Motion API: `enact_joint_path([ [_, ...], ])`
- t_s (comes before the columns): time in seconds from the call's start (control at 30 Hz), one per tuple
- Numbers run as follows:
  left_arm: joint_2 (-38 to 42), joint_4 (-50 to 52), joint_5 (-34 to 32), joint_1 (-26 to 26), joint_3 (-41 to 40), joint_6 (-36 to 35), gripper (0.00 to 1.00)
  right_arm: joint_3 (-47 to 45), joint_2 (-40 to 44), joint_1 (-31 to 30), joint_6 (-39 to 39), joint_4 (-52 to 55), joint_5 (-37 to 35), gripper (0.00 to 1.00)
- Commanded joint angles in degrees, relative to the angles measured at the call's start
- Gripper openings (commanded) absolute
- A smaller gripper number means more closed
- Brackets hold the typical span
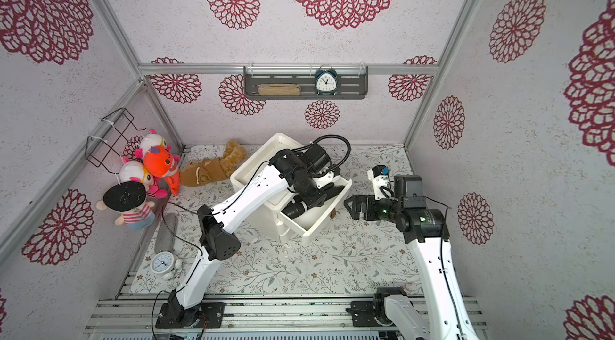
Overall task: Take the microphone out of the drawer
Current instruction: Pick up the microphone from the drawer.
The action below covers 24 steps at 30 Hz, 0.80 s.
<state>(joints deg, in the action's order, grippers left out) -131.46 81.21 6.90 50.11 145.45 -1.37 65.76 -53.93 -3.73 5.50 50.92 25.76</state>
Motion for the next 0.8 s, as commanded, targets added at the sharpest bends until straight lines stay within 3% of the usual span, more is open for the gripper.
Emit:
enact_joint_path([
  [0.0, 4.7, -2.6, 2.2, -2.6, 0.6, -0.3, 0.07, 1.9, 0.1, 0.1, -1.7, -0.9, -0.2, 0.99],
  [0.2, 6.1, -4.3, 3.4, -4.1, 1.2, 1.1, 0.06, 2.0, 0.5, 0.1, -1.2, -3.0, 0.1, 0.99],
  [0.5, 12.8, -13.0, 13.1, -10.1, -1.9, 7.1, 0.05, 1.0, 0.4, 0.1, -0.7, -6.4, 1.0, 0.99],
  [0.77, 24.4, -28.3, 25.4, -16.9, -16.3, 14.1, 0.03, -0.6, -0.2, 0.1, 0.2, -10.1, 2.3, 0.99],
])
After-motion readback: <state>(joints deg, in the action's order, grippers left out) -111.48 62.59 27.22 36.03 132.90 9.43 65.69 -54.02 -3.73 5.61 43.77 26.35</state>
